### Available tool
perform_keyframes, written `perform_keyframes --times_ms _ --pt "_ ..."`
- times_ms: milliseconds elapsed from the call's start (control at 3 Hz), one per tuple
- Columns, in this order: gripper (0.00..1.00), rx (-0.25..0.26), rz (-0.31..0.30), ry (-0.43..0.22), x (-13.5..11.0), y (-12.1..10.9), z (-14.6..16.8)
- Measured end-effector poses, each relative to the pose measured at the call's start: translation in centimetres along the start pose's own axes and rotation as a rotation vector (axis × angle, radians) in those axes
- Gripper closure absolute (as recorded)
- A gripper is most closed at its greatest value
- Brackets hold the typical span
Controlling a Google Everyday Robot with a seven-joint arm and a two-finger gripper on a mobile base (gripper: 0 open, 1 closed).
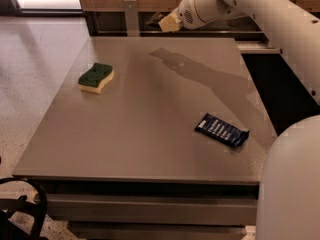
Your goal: Pick rxbar chocolate
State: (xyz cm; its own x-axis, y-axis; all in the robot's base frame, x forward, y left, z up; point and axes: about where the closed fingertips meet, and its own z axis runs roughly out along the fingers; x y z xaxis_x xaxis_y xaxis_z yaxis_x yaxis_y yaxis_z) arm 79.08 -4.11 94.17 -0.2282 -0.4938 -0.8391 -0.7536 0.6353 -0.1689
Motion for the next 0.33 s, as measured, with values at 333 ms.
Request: perform_keyframes --times_ms 333 --pt "1.00 0.010 -0.011 -0.002 -0.60 0.03 -0.68"
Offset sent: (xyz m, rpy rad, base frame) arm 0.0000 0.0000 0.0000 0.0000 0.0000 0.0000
